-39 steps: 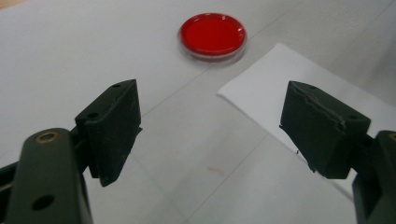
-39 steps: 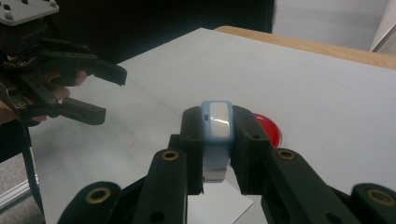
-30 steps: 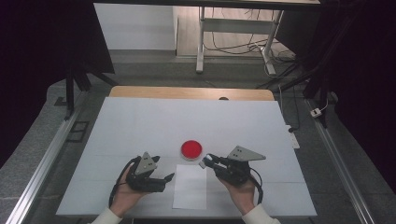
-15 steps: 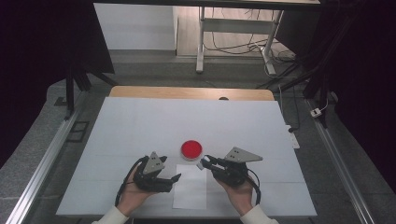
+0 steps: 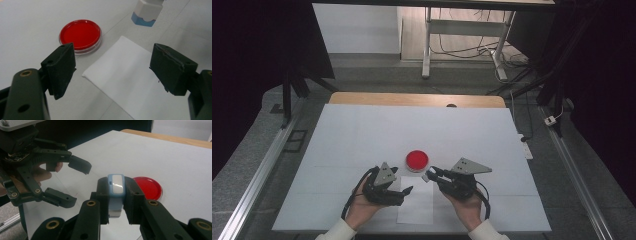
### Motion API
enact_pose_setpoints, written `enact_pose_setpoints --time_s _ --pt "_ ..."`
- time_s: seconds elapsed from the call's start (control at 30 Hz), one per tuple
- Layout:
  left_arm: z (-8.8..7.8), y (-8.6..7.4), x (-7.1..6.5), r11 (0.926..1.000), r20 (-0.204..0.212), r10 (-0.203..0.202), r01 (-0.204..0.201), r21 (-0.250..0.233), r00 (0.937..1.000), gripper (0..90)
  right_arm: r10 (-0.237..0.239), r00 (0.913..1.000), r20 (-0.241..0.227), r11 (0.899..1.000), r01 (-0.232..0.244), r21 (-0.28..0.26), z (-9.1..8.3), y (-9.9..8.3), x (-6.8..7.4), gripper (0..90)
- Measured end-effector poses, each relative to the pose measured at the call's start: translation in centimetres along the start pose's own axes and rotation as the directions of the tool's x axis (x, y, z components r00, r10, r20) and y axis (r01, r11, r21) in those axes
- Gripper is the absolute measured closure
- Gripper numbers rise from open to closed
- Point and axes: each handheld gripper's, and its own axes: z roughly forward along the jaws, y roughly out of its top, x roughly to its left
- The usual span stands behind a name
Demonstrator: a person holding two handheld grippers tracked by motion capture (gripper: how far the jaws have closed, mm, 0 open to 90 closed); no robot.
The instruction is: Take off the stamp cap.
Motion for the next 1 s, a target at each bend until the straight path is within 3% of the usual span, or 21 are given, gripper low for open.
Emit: enact_pose_setpoints --time_s 0.77,1.0 --pt "2.2 1.5 -2.0 0.9993 0.031 0.031 -0.031 -0.02 0.999 22.4 -0.009 0.9998 -0.016 1.0 0.008 -0.003 0.5 -0.1 0.4 75.2" --pt "2.9 1.7 -2.3 0.9994 0.018 0.033 -0.033 -0.012 0.9993 25.3 -0.002 0.9999 -0.015 1.0 0.002 -0.007 0.5 -0.1 0.5 75.2"
